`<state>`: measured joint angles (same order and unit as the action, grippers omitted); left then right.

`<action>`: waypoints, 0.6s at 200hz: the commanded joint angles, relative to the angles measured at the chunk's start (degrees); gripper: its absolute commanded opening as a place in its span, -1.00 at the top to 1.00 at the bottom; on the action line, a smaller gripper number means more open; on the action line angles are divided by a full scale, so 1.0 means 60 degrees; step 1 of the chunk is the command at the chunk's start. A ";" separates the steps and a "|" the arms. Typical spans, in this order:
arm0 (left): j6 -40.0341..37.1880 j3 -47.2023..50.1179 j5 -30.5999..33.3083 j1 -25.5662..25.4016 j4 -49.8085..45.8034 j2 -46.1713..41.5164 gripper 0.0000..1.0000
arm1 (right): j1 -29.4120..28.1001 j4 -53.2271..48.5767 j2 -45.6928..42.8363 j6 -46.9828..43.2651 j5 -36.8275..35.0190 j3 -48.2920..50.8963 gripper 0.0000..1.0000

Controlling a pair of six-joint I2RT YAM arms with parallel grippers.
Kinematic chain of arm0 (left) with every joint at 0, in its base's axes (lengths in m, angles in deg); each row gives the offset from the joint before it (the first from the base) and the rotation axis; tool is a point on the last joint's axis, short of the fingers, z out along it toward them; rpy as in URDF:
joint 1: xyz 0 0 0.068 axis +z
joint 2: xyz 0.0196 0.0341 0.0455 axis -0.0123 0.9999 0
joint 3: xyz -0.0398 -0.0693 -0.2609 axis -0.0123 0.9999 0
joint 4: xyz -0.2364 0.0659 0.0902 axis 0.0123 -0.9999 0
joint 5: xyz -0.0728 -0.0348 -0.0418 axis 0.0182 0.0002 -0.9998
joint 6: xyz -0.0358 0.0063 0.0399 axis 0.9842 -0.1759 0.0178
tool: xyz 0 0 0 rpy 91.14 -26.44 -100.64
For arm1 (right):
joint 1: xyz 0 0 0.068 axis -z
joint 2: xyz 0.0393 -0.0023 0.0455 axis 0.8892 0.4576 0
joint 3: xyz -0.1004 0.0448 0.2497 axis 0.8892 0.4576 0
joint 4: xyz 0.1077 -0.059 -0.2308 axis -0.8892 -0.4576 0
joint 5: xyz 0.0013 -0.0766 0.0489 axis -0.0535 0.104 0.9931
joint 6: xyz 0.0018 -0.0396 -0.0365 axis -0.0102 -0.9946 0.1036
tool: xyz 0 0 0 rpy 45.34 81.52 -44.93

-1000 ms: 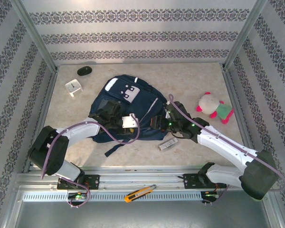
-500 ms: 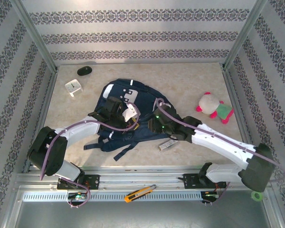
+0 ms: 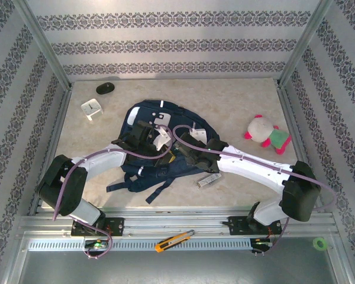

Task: Pack books, pencil case, and school supplies into a backpack

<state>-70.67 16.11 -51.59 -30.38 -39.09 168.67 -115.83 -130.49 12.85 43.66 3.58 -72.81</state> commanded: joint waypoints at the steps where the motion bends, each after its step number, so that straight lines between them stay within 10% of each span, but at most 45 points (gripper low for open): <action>1: 0.0446 -0.0096 -0.0564 -0.0094 -0.0203 0.0001 1.00 | 0.0271 -0.0408 0.0233 0.0054 -0.0356 -0.0252 0.27; 33: 0.0441 -0.0165 -0.0553 -0.0058 -0.0235 0.0031 1.00 | 0.0490 0.0224 0.0142 -0.0089 0.0366 0.0016 0.18; 120: -0.0064 -0.0209 -0.0375 -0.0011 -0.0766 -0.0097 1.00 | 0.1098 0.0543 -0.0121 -0.0758 0.1198 0.0462 0.92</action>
<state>-70.65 15.87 -51.54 -30.35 -38.93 168.67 -111.59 -126.47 13.15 41.17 11.62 -71.32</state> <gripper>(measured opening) 0.059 0.061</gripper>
